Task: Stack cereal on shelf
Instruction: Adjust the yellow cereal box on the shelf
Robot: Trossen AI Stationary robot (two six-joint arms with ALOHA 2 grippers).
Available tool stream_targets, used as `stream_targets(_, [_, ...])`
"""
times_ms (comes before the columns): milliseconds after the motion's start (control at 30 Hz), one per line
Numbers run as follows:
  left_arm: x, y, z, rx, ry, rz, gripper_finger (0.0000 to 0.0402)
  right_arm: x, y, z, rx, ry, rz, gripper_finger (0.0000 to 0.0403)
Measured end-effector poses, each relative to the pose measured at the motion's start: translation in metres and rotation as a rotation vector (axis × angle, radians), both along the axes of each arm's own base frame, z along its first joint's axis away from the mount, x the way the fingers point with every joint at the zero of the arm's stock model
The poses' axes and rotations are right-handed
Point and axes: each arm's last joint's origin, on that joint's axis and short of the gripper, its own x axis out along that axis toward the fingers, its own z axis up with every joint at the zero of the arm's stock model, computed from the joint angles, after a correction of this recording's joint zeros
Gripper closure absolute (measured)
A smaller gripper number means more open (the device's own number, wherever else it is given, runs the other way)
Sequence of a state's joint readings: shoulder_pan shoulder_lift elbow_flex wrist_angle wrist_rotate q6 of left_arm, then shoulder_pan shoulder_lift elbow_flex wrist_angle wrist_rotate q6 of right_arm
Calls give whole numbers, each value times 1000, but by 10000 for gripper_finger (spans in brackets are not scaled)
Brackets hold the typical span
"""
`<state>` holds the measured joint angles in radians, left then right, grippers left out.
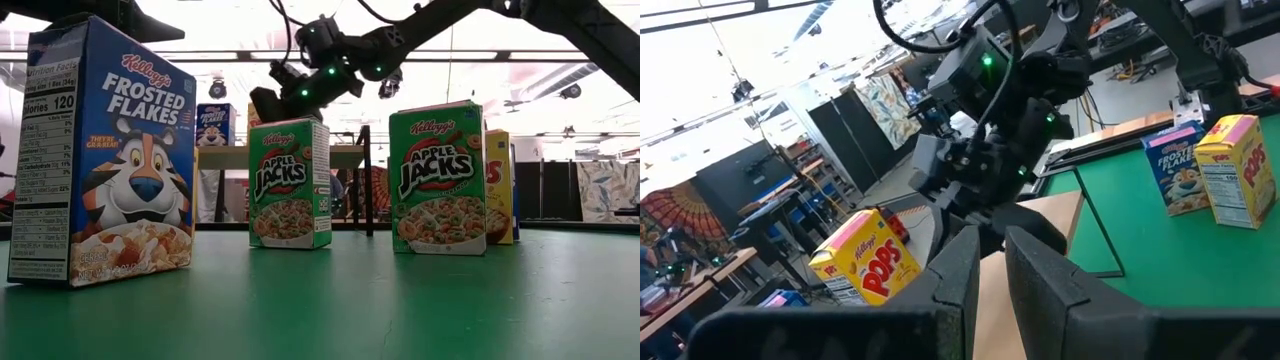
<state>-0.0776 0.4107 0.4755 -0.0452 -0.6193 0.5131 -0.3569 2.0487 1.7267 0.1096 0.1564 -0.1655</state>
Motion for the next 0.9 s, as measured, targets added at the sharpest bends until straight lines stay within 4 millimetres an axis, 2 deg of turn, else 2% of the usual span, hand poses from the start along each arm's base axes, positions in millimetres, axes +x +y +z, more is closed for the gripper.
stream_targets(133, [0,0,0,0,0,0,365,3,6,2,-21,-18,17,394])
stream_targets(700, [0,0,0,2,-1,0,365,8,10,18,-62,-94,39,394])
stream_targets(900, [0,0,1,2,-6,-1,365,17,12,12,-72,-102,52,394])
